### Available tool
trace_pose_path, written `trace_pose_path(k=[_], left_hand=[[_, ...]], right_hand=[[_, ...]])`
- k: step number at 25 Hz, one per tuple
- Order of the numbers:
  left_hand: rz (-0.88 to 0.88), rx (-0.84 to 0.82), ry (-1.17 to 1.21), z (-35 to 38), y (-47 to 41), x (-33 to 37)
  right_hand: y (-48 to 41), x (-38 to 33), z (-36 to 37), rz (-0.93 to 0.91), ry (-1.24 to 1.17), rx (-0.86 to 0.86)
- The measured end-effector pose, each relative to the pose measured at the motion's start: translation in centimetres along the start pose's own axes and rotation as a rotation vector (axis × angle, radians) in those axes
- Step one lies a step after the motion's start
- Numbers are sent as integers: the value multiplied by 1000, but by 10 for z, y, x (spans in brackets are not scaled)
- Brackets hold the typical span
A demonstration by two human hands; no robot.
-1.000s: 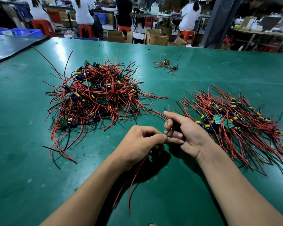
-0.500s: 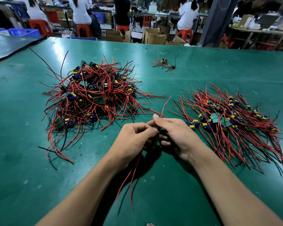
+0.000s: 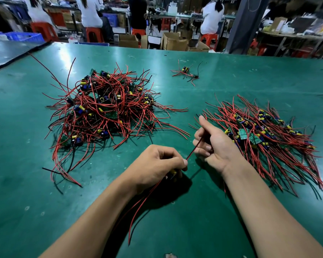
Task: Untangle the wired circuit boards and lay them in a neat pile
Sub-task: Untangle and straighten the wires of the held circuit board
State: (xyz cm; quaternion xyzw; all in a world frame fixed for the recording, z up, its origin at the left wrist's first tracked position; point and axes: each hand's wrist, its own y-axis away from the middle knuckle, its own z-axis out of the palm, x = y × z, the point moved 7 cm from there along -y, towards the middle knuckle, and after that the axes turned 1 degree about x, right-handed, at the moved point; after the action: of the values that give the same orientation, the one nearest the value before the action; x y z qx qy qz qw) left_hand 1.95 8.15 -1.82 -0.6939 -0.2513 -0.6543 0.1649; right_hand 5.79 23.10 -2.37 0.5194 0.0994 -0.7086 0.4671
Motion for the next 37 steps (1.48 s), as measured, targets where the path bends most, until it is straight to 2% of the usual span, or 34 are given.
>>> trace_pose_path(k=[3, 7, 12, 14, 17, 19, 22, 25, 28, 30, 33, 35, 37], left_hand=[[7, 0, -20, -1, 0, -2], [51, 80, -5, -2, -2, -3], [-15, 271, 360, -14, -8, -6], [-49, 273, 502, -16, -7, -7], [-72, 262, 543, -16, -7, -7], [-66, 252, 545, -15, -9, -7], [-34, 228, 578, -16, -10, -5], [4, 184, 542, -12, -11, -2], [10, 189, 493, -11, -13, -2], [2, 200, 480, -14, -13, -3], [0, 191, 460, -15, -13, -6], [-18, 199, 469, -14, -14, -8], [-40, 230, 511, -14, -15, -9]], right_hand=[[1, 2, 2, 35, -13, -22], [0, 0, -4, -60, 164, 63], [2, 3, 1, -109, 264, 44], [2, 6, 3, -107, 288, 17], [6, 7, 8, -138, 357, -8], [12, 5, 14, -246, 476, -54], [23, 6, 28, -444, 818, -121], [28, 3, 34, -661, 1026, -20], [27, -17, 19, -764, 1005, 186], [24, -34, -2, -758, 1045, 340], [22, -44, -21, -639, 1397, 512], [28, -40, -7, -732, 1461, 469], [33, -26, 19, -847, 1419, 255]])
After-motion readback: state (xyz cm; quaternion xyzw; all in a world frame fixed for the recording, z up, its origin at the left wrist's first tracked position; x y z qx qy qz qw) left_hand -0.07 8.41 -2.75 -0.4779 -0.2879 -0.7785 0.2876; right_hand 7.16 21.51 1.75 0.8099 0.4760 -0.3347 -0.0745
